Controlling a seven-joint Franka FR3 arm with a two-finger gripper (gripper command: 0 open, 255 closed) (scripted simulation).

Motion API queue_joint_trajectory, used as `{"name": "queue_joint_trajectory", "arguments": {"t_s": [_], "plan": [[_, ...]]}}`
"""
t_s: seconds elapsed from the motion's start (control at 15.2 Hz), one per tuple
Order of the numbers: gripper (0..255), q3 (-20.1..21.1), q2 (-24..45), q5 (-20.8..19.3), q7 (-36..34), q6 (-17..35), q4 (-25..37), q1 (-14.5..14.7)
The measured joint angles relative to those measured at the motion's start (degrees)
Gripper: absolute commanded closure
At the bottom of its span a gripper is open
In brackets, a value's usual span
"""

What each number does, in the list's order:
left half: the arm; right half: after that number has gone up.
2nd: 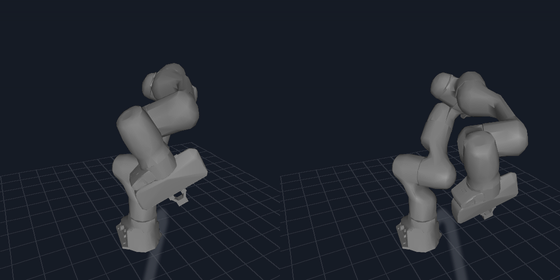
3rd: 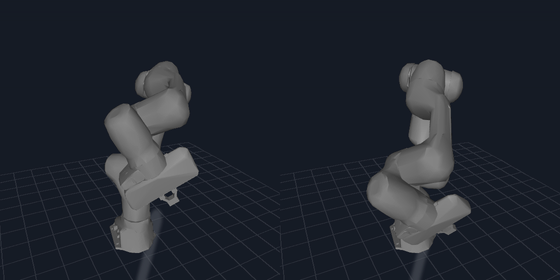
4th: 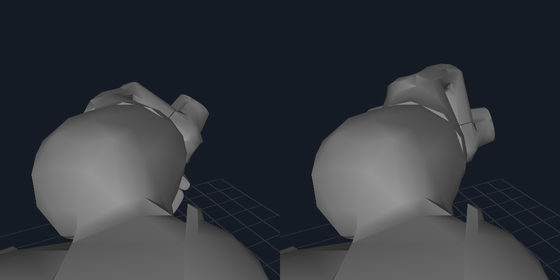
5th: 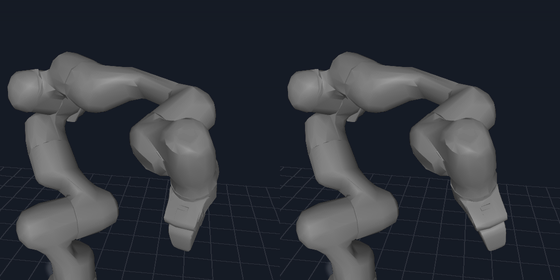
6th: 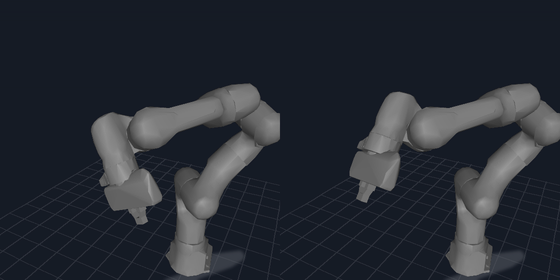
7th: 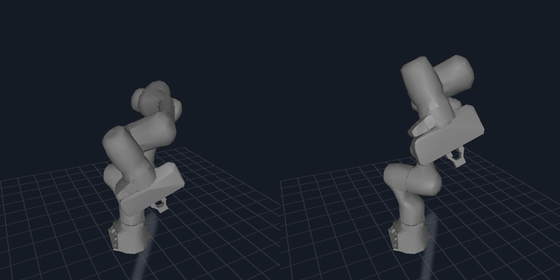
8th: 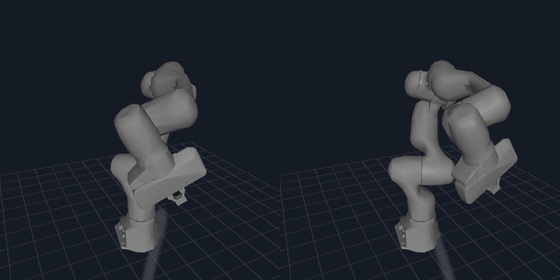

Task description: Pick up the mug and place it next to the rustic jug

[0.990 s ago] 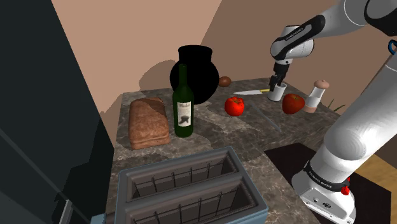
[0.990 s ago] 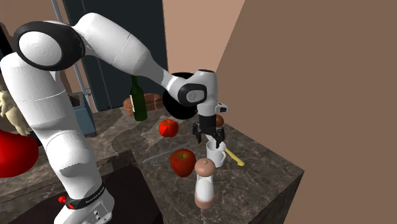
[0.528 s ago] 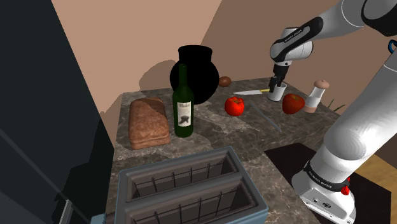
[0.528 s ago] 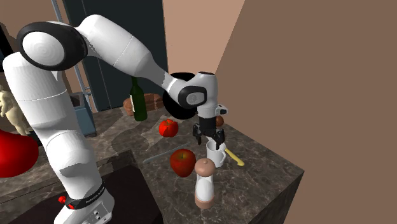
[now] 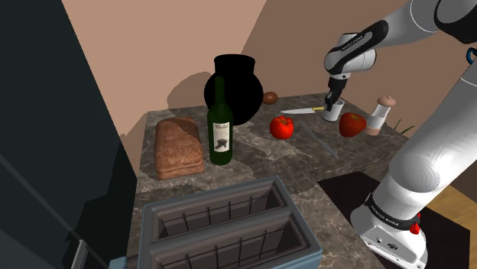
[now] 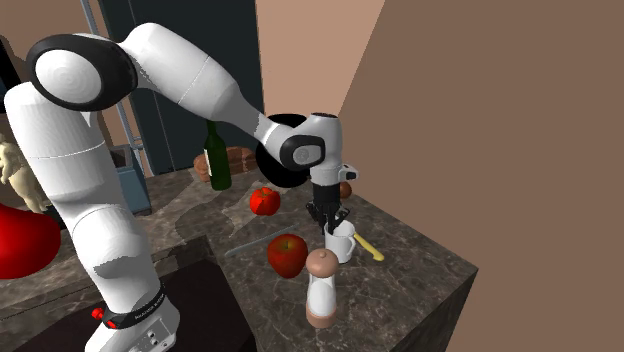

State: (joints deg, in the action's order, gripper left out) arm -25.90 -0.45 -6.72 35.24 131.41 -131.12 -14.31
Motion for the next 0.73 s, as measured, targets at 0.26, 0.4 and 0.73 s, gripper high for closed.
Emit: {"name": "queue_joint_trajectory", "arguments": {"t_s": [0.26,0.4,0.73], "plan": [[255,0.0,-0.2,-0.1,0.0,-0.4,0.2,0.0],[255,0.0,-1.0,-0.4,-0.2,-1.6,0.7,0.0],[255,0.3,-3.2,-1.2,-0.7,-5.5,2.5,0.1]]}}
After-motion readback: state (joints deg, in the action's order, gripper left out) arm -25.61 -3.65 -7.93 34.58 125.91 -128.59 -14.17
